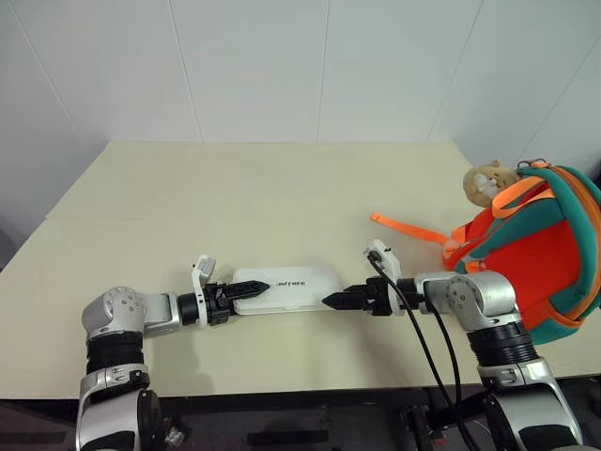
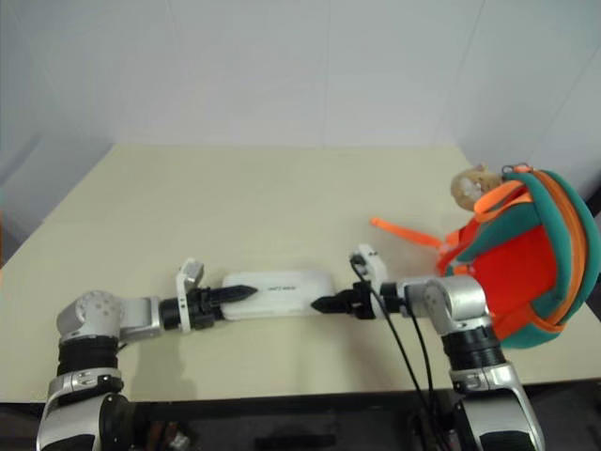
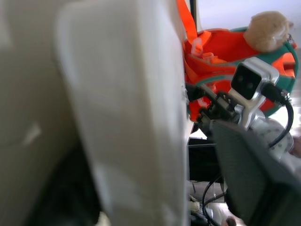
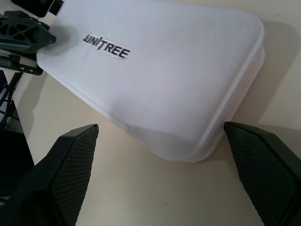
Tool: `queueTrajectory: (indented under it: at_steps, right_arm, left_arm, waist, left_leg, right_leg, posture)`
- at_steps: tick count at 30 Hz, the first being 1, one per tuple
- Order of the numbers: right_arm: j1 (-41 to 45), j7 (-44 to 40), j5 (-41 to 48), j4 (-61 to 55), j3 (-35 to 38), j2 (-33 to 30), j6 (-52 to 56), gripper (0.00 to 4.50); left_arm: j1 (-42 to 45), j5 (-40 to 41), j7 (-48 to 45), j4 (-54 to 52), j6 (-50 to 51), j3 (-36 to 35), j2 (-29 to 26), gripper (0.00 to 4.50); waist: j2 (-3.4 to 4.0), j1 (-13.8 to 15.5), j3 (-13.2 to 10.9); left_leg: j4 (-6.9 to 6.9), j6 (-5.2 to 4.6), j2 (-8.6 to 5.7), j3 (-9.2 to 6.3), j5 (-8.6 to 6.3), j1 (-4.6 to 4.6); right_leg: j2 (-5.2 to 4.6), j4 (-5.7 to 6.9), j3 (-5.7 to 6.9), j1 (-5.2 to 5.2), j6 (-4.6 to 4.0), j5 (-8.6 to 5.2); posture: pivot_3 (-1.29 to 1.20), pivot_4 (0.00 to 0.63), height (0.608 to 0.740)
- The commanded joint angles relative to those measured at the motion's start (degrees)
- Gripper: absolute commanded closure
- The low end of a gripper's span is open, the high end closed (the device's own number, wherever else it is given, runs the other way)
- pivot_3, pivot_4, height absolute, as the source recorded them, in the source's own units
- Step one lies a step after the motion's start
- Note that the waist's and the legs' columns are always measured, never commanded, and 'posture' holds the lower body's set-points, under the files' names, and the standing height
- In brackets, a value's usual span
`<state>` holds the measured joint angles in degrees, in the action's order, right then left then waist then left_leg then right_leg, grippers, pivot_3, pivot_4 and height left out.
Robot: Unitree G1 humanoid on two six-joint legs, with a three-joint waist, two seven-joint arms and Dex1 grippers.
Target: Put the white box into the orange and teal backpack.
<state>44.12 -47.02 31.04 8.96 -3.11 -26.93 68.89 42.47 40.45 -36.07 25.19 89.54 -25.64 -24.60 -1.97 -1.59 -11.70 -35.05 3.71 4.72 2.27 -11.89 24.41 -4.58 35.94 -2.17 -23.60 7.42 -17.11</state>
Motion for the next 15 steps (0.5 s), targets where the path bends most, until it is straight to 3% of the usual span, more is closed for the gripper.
queueTrajectory:
  at_steps: [1, 3, 9, 15]
  right_arm:
    - [-0.61, 0.09, 1.42, -2.78, 1.44, -0.09, -0.33, 0.00]
    - [-1.08, 0.23, 1.57, -3.35, 1.85, 0.00, -0.47, 0.00]
    - [-5.69, 3.22, 2.60, -10.93, 6.26, -0.30, -1.81, 0.00]
    - [-14.38, 11.00, 7.89, -27.55, 19.69, 2.34, -4.34, 0.00]
  left_arm:
    - [1.38, 2.12, -1.79, -0.69, 0.90, 0.79, -0.36, 2.49]
    - [1.37, 2.26, -2.03, -0.89, 1.07, 1.00, -0.33, 3.06]
    - [1.59, 4.62, -2.84, -2.54, -1.08, -2.61, 0.71, 3.09]
    - [-1.81, 8.10, -10.73, -9.64, -13.65, -3.48, 0.03, 3.09]
  waist:
    - [0.00, 0.00, 0.00]
    - [0.00, 0.00, 0.00]
    - [0.00, 0.07, 0.00]
    - [0.00, 0.14, 0.00]
  left_leg:
    - [0.01, 0.01, 0.00, 0.00, -0.01, 0.00]
    - [0.00, 0.01, 0.00, 0.01, -0.02, 0.00]
    - [0.00, 0.01, 0.00, 0.01, -0.02, 0.01]
    - [0.04, 0.07, 0.01, 0.01, -0.04, 0.13]
  right_leg:
    - [0.00, -0.01, 0.00, 0.00, 0.00, 0.00]
    - [0.00, -0.03, 0.00, 0.00, 0.00, 0.00]
    - [0.00, -0.02, 0.00, -0.01, 0.00, 0.00]
    - [0.00, -0.10, 0.00, -0.08, -0.01, -0.01]
  posture:
    - [0.00, 0.150, 0.740]
    - [0.00, 0.150, 0.740]
    - [0.00, 0.150, 0.740]
    - [0.00, 0.150, 0.740]
